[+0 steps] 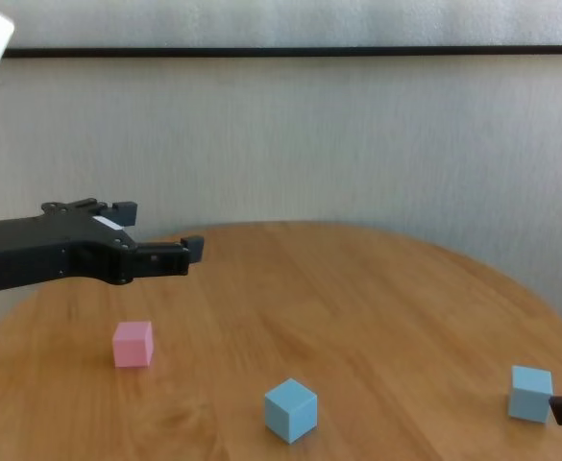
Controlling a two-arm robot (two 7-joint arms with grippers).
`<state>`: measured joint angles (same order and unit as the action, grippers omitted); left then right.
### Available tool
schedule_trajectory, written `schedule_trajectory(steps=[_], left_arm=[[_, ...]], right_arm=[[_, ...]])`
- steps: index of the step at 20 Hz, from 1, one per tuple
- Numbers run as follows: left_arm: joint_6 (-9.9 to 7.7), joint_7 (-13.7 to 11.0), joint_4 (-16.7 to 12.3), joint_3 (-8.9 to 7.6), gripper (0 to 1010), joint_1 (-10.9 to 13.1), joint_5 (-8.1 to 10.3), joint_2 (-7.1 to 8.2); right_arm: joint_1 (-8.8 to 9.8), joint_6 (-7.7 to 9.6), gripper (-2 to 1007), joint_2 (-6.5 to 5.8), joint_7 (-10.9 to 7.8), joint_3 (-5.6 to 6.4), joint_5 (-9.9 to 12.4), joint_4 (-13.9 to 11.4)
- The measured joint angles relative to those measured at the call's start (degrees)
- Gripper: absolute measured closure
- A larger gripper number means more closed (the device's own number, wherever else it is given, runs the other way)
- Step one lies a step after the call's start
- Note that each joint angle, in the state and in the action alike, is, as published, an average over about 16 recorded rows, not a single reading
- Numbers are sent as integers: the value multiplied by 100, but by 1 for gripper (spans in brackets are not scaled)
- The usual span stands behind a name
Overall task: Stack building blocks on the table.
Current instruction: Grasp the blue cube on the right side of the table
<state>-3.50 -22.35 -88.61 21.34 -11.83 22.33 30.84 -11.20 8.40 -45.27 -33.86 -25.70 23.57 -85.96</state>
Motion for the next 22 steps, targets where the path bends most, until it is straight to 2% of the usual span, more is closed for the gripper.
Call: schedule_trajectory(steps=[10, 22], left_arm=[[-4, 7, 6, 4, 11, -5, -3, -4], [-5, 11, 11, 5, 11, -8, -4, -7]], right_arm=[[-499, -158, 4, 293, -398, -183, -353, 732], [-1024, -332, 4, 647, -719, -394, -677, 1495]])
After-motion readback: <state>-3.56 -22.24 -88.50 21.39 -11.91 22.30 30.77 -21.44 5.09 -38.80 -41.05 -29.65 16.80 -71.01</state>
